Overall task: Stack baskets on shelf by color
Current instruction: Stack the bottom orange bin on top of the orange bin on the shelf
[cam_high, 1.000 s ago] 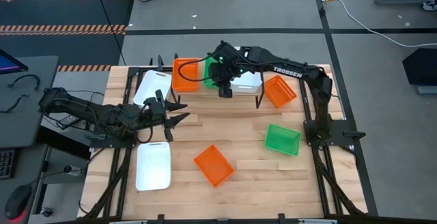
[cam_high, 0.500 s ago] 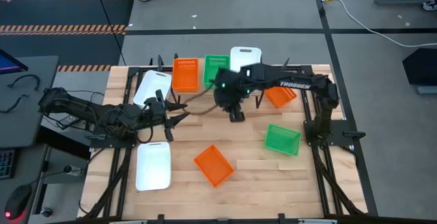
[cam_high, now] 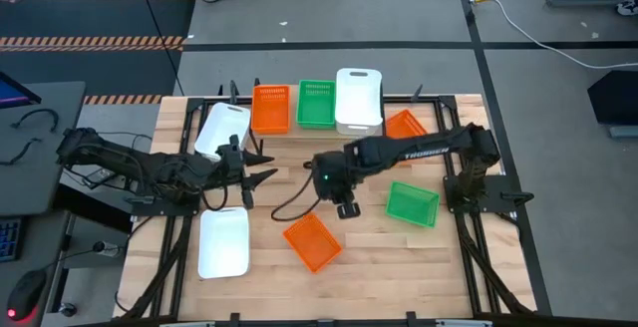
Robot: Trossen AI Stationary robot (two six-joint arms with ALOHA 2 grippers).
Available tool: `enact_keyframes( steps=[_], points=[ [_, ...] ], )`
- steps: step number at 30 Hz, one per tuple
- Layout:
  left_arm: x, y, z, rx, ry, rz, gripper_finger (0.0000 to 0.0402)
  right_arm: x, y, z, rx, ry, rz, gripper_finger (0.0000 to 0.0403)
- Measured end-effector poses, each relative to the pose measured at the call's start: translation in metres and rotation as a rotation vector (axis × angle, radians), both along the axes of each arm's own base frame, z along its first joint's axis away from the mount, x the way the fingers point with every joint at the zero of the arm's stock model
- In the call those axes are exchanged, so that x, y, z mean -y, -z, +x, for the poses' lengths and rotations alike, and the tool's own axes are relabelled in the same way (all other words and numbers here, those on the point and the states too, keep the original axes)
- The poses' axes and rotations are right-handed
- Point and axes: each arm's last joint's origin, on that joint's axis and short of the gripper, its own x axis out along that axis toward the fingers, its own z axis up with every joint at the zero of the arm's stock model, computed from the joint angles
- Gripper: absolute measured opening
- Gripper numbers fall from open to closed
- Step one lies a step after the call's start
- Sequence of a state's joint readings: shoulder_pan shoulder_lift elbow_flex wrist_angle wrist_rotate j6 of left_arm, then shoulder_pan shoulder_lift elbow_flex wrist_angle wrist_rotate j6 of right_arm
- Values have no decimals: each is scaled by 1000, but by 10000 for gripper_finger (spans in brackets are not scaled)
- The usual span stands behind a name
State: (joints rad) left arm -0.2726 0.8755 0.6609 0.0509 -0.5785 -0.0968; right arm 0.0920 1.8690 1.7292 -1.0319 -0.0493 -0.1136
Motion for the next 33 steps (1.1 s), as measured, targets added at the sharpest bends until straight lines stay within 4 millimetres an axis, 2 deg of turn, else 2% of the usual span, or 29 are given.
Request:
enact_keyframes(
  steps=[5,12,18,22,27,33],
  points=[
    [5,11,6,-67,91,-58,149,-34,15,-4,-8,-28,10,135],
    [14,21,15,-127,246,-128,149,-108,22,-23,17,-143,6,135],
    [25,32,22,-174,274,-161,149,-156,23,-33,184,-162,-30,134],
    [34,38,24,-198,284,-201,148,-169,38,-33,246,-151,-25,134],
    [50,45,29,-276,318,-192,148,-168,66,-37,240,-94,-3,134],
    [71,41,44,-421,266,-172,148,-168,77,-37,288,-94,-1,134]
  ],
)
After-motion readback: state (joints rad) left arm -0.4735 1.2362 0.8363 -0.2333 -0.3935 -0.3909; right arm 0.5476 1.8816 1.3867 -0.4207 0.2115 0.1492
